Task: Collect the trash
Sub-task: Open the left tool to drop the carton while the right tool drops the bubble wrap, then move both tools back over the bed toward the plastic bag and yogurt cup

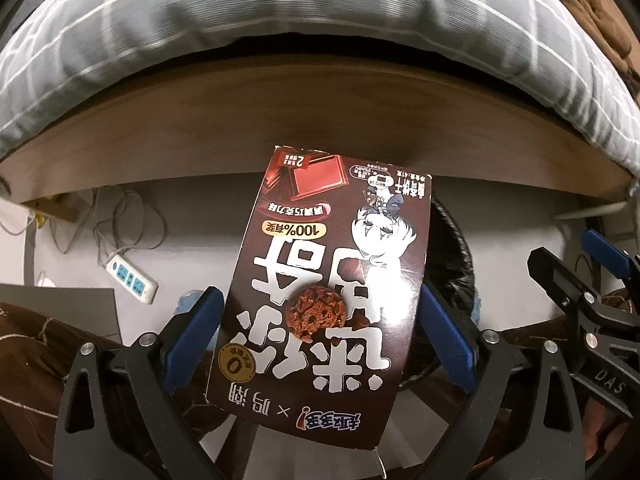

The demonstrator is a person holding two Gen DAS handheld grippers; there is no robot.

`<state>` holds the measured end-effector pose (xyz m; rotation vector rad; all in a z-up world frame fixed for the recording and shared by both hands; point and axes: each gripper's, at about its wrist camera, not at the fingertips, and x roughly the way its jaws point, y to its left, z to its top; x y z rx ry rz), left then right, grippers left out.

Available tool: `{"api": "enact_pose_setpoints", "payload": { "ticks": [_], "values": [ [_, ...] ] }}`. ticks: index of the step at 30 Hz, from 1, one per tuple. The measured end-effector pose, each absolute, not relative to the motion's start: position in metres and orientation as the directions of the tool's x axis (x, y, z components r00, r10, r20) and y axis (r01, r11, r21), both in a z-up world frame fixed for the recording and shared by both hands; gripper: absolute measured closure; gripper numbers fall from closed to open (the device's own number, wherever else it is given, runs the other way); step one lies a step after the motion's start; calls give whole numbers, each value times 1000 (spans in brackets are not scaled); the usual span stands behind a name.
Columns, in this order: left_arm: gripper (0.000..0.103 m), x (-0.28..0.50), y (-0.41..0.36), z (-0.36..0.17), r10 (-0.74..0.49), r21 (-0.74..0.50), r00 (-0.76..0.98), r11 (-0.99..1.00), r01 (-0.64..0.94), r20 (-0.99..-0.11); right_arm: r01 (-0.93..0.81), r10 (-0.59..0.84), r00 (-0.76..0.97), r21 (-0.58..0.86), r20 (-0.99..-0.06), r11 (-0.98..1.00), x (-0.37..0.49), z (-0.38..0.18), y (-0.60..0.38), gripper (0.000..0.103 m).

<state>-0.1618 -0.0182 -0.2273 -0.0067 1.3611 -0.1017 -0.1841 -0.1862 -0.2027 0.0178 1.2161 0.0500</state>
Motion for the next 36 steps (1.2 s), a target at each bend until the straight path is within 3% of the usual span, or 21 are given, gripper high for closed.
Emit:
{"api": "enact_pose_setpoints", "payload": {
  "ticks": [8,22,36],
  "values": [
    [9,-161,-46,-231,-89,-66,207,991,118,-974,32,-2,362,10,-932,999,-197,-204,-220,8],
    [6,-161,-55,-231,-57,-24,241,990,137,-969,66,-16,380,10,-925,998,-197,-196,-226,8],
    [6,-159,-39,-187,-65,-32,329,994,104,-942,59,-10,463,20,-886,998,-194,-152,-217,8]
  ]
}}
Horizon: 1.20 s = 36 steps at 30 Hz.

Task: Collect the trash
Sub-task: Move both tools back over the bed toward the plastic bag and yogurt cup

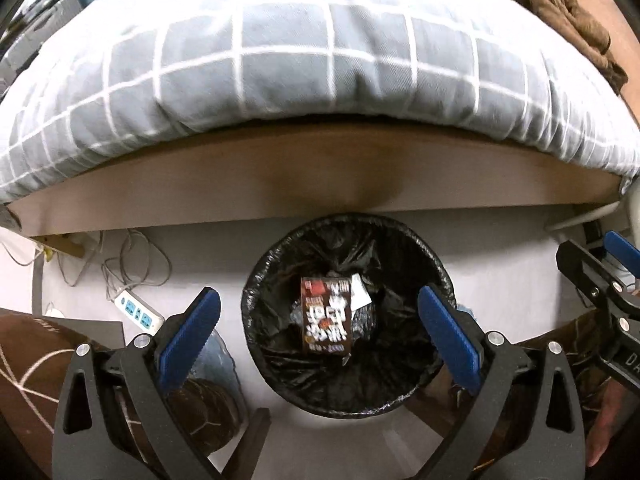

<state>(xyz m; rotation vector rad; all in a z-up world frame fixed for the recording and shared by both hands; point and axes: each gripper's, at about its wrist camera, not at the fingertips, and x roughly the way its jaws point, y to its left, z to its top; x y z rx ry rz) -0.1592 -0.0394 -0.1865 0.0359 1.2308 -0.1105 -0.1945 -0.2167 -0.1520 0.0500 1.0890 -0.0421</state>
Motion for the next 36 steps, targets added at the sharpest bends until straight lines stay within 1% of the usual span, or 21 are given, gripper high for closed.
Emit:
{"api": "enact_pose_setpoints", "payload": {
  "ticks": [10,19,28,36],
  "values": [
    [6,-161,-23,-154,-70,-39,388,995,87,-919,55,-8,504,23,-864,998,-191,-125,-211,8],
    [6,-140,-8,-122,-61,-40,427,998,57,-902,54,-11,538,21,-843,998,-171,-103,-211,8],
    [6,-100,0,-96,-49,-35,470,999,38,-882,52,-10,565,24,-825,998,-130,-82,-212,8],
    [6,-41,0,-73,-46,-29,508,999,41,-860,65,-20,593,23,-805,998,-77,-71,-223,8]
  ]
}}
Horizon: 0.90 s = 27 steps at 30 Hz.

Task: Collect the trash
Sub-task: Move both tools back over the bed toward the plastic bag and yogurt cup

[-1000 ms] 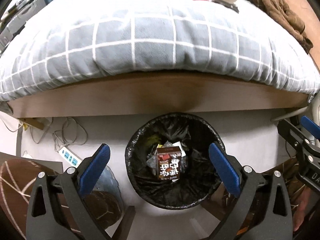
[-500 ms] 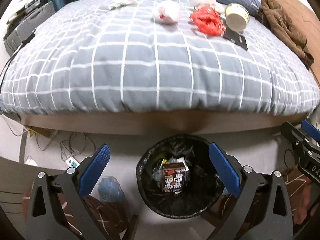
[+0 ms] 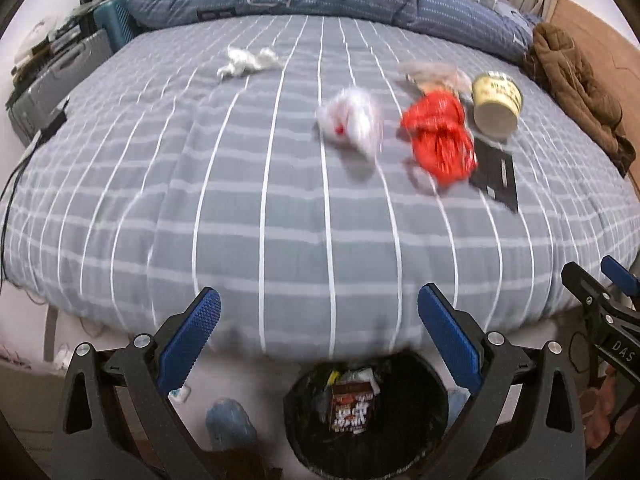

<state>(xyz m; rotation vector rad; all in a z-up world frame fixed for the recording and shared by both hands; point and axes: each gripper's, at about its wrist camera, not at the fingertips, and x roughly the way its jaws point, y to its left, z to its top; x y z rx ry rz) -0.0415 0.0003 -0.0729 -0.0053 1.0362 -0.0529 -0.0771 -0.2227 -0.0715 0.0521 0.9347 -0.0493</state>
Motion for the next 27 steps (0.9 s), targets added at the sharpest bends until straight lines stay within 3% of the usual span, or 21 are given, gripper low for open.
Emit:
{"api": "enact_pose_setpoints", "payload": {
  "ticks": [27],
  "values": [
    [6,100,-25,-76,-30,10,560,998,67,-828,147,-64,659,45,-749,988,116,-63,-251,8]
  ]
}}
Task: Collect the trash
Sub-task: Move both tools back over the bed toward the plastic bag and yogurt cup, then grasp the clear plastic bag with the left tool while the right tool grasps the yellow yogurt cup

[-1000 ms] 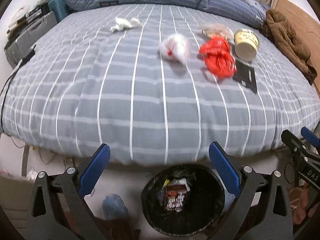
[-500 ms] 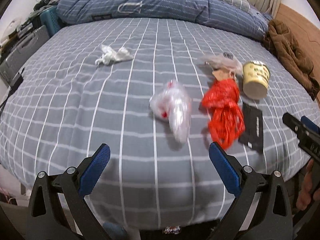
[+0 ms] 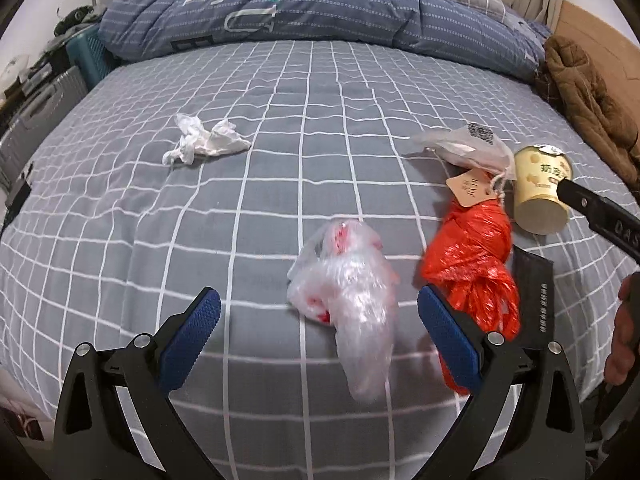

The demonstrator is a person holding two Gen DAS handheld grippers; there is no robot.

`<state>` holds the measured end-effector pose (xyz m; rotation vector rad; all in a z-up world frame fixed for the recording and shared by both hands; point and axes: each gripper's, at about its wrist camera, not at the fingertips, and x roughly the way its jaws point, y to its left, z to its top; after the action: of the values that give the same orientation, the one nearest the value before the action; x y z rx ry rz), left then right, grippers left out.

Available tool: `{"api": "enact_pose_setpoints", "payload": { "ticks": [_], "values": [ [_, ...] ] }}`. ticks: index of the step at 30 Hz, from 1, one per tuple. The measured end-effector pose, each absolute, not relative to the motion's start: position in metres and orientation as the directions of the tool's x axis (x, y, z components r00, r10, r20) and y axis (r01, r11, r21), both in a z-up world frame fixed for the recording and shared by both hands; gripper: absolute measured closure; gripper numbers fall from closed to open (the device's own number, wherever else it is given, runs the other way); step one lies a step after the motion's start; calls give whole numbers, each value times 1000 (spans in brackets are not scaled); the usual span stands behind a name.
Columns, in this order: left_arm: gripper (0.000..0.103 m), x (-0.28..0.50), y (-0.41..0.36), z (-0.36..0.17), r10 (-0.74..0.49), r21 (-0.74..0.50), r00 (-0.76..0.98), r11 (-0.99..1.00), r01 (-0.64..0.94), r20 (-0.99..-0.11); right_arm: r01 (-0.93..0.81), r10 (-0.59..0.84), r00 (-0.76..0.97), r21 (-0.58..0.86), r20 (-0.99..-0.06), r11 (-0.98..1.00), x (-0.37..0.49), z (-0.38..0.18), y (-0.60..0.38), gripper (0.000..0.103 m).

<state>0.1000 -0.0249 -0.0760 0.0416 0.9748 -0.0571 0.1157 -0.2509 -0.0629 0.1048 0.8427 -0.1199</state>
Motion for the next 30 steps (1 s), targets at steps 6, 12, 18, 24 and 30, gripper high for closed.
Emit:
{"api": "enact_pose_setpoints", "payload": {
  "ticks": [6,12,18,24,30],
  "values": [
    [17,108,-29,-87,-39,6,541,997,81,-840,164,-4,625,126,-781,978,139,-82,-260,19],
    [36,114,-29,-95,-42,-5,519,997,73,-854,150,49,615,179,-787,972,148,-88,-258,30],
    [49,118,-27,-98,-23,3,514,999,50,-857,145,42,621,167,-783,975,143,-85,-254,36],
    [49,112,-24,-91,-11,11,532,999,38,-847,136,27,634,146,-773,980,133,-78,-253,40],
    [50,105,-22,-85,-6,11,538,1000,28,-843,142,18,629,138,-777,980,126,-76,-254,68]
  ]
}}
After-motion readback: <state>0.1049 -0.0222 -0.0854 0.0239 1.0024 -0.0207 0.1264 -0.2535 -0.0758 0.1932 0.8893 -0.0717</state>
